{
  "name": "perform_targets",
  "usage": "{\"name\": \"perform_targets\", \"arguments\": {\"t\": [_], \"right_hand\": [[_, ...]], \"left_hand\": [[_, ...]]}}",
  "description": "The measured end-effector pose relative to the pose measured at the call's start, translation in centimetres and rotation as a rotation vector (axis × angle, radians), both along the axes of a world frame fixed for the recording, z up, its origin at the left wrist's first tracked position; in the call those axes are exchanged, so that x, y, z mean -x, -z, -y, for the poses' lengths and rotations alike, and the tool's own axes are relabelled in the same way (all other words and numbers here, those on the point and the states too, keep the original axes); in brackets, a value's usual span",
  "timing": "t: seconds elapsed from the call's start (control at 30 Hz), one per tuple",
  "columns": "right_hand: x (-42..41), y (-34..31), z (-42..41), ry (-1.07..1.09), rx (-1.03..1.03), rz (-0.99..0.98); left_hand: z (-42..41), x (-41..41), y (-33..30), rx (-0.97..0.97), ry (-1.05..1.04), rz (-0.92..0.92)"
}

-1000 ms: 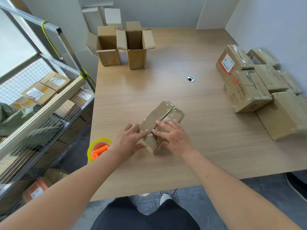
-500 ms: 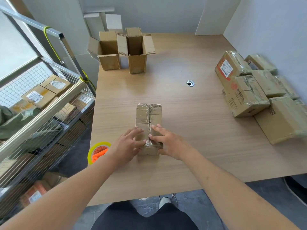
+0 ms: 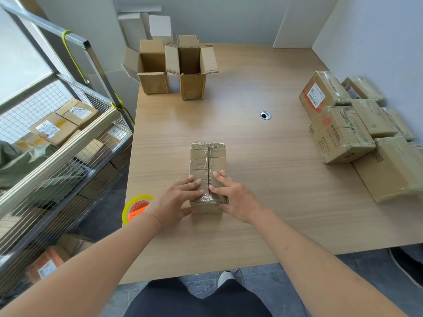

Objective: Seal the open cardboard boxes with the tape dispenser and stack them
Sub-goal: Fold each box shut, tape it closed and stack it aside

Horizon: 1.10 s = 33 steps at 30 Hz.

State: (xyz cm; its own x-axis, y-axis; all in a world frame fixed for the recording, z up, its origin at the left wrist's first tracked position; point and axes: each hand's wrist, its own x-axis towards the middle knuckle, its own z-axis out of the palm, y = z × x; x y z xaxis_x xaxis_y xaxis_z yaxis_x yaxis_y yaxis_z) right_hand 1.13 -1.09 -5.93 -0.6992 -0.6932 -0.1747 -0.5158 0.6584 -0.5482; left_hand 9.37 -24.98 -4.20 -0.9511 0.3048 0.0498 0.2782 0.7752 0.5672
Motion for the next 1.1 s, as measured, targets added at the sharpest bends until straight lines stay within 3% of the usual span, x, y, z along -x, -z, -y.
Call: {"name": "perform_targets", "arguments": {"t": [0.13,0.57,0.83,1.0,1.1], "right_hand": [[-0.5,-0.2,0.6,0.045,-0.002,-0.031],[-1.0,0.3,1.4,0.111,-0.012,-0.059],[-2.1,-0.4,3.2,0.174,-0.074,-0.091],[-2.3,-0.6,3.4,0.228,-0.078,-0.038],[-2.9,-1.1,4.6,0.307,-0.094,-0.084]], "left_hand": [[0.5,0.7,-0.7,0.03,0.025,0.06],[-0.7,-0.5,0.9,-0.001,-0.02,-0.022],[0.6,-0.2,1.1,-0.014,-0.002,0.029],[1.5,0.2,0.5,0.092,0.042,0.033],[2.0,0.0,0.1,0.149,-0.039,0.034]]}}
